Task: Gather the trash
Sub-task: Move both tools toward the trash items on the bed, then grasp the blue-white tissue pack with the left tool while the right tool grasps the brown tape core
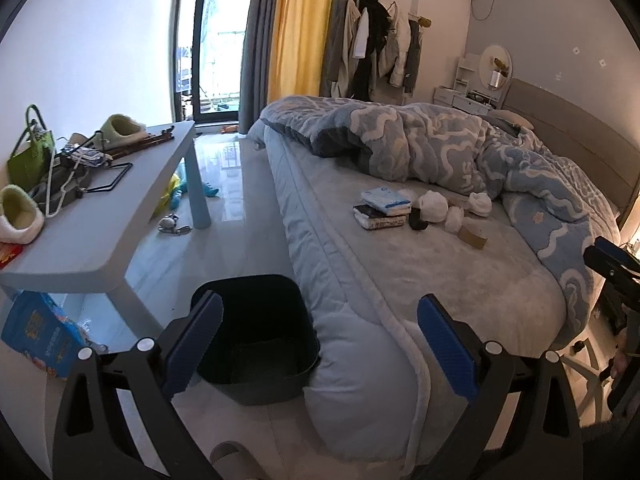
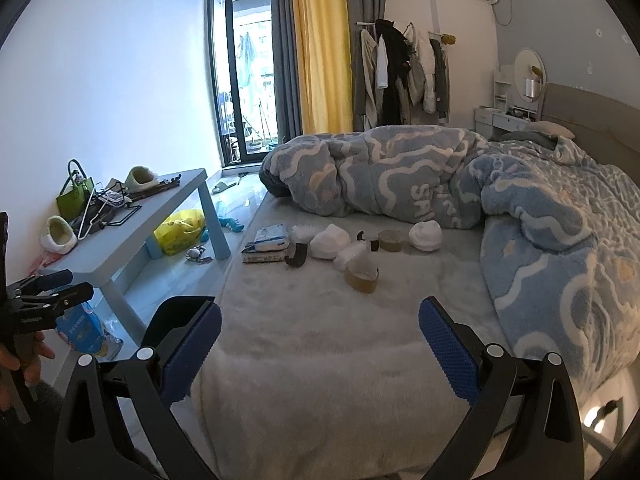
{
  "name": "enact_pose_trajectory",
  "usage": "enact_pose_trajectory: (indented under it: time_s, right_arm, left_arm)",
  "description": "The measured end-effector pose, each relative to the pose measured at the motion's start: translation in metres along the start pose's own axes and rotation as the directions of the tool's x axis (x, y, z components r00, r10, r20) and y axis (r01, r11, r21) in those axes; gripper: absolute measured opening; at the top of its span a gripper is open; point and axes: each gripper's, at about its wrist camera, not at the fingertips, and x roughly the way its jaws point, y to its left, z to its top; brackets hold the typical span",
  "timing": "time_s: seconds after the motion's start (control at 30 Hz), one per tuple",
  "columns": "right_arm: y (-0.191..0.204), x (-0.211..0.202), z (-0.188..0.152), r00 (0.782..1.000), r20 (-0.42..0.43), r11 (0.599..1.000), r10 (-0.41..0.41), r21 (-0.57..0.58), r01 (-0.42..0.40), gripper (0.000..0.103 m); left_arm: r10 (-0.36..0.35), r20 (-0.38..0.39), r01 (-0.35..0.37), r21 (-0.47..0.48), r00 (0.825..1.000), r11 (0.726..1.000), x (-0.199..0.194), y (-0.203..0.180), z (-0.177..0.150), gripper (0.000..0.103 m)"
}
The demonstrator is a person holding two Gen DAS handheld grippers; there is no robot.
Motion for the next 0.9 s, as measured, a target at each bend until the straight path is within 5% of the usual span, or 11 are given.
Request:
enact_pose_trajectory:
  time_s: [0.47, 0.9]
  right_arm:
    - [-0.024, 0.108, 0.023, 0.996, -0.087, 1.000, -0.014, 0.023, 0.016, 0.100]
    - [-0.040, 0.179, 0.012, 0.982, -0.190, 1.000, -0.013, 0.012, 0.015, 0.089]
  left_arm:
    - [-0.043, -0.007, 0.043, 0.078, 0.999, 0.996, 0.068, -0.011, 0.049, 0.098]
    - [-0.111, -0.056, 0.117, 0.107, 0.992, 0.987, 0.128, -0.031, 0.075, 0.077]
